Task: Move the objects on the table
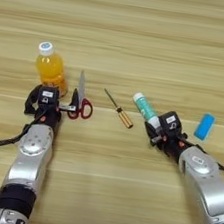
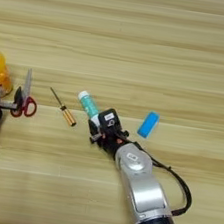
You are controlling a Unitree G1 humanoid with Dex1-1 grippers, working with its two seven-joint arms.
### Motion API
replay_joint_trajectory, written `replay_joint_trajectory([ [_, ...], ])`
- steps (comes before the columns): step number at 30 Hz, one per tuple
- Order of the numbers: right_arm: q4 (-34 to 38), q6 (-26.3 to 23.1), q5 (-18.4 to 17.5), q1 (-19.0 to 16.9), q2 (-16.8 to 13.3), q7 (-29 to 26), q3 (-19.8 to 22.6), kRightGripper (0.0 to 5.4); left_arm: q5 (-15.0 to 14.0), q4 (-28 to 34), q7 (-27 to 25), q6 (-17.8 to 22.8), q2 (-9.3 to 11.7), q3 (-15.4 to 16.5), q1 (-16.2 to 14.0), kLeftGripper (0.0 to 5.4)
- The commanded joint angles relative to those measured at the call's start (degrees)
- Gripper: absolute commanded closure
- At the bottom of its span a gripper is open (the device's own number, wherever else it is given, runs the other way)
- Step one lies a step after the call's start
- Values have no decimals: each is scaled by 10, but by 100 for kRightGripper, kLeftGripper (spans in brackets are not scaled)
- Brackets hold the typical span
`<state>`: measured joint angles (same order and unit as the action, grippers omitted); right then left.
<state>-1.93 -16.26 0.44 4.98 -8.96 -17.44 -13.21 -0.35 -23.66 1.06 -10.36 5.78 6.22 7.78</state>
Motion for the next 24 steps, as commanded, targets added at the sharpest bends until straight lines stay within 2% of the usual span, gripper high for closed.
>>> replay_joint_trajectory([
  [1,-2,4,4,5,1,12,13,370,1,-4,0,4,2,0,-3,0],
  [6,48,8,-7,-2,1,28,46,370,2,-3,1,3,1,0,-5,0],
  [12,128,-12,-40,-22,-14,68,158,370,3,-4,2,2,-1,-1,-4,0],
  [18,139,-36,-57,-54,-23,91,224,370,4,-2,4,3,-2,-2,-5,0],
  [24,113,-68,-66,-66,-31,110,272,370,5,-1,6,4,-4,-4,-5,0],
])
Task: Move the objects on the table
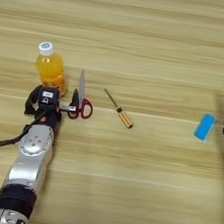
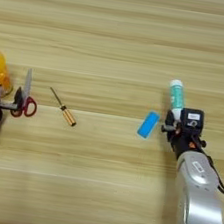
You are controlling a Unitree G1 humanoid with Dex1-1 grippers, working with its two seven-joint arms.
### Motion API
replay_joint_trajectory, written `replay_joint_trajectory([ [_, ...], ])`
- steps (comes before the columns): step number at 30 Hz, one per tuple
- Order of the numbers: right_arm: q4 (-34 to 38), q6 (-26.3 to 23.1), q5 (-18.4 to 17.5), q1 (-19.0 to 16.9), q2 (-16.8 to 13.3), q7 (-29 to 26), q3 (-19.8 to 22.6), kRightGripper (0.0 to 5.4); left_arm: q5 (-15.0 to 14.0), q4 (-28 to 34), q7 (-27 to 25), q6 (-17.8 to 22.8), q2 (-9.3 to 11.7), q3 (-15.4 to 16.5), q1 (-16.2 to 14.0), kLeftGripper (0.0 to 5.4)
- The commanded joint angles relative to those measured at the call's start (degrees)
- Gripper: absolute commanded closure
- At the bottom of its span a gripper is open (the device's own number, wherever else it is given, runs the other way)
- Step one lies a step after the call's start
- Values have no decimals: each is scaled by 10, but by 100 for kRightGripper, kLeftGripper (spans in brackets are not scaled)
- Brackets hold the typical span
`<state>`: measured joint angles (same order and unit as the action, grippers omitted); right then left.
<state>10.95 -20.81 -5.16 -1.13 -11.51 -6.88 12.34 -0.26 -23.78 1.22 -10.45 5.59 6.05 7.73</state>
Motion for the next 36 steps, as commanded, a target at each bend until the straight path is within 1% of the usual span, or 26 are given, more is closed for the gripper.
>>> replay_joint_trajectory([
  [1,-21,-27,-12,-4,-5,5,17,370,4,1,5,5,-2,-2,-4,0],
  [4,-36,-34,-7,1,-2,15,17,370,4,1,5,5,-2,-3,-4,0],
  [8,-57,-41,-15,3,-4,9,16,370,4,0,5,5,-2,-3,-4,0],
  [12,-73,-39,-11,7,-6,8,10,370,4,1,6,5,-2,-3,-4,0],
  [20,-84,-44,-6,6,-10,0,-2,370,3,1,6,5,-2,-3,-4,0],
  [21,-84,-43,-6,6,-9,0,-2,341,3,1,6,5,-2,-3,-4,0],
  [23,-80,-38,-5,5,-9,3,-3,313,3,1,6,5,-2,-3,-4,0],
  [28,-66,-16,-1,6,-8,12,-1,271,3,0,6,5,-2,-3,-4,0],
  [32,-57,7,6,6,-9,21,-1,223,4,0,6,4,-2,-3,-4,0],
  [33,-53,16,8,6,-9,23,-2,218,3,0,6,4,-2,-3,-4,0],
  [34,-50,22,11,6,-9,25,-2,197,3,0,6,4,-2,-3,-4,0],
  [36,-44,39,19,5,-10,27,-6,174,3,0,6,4,-1,-3,-4,0],
])
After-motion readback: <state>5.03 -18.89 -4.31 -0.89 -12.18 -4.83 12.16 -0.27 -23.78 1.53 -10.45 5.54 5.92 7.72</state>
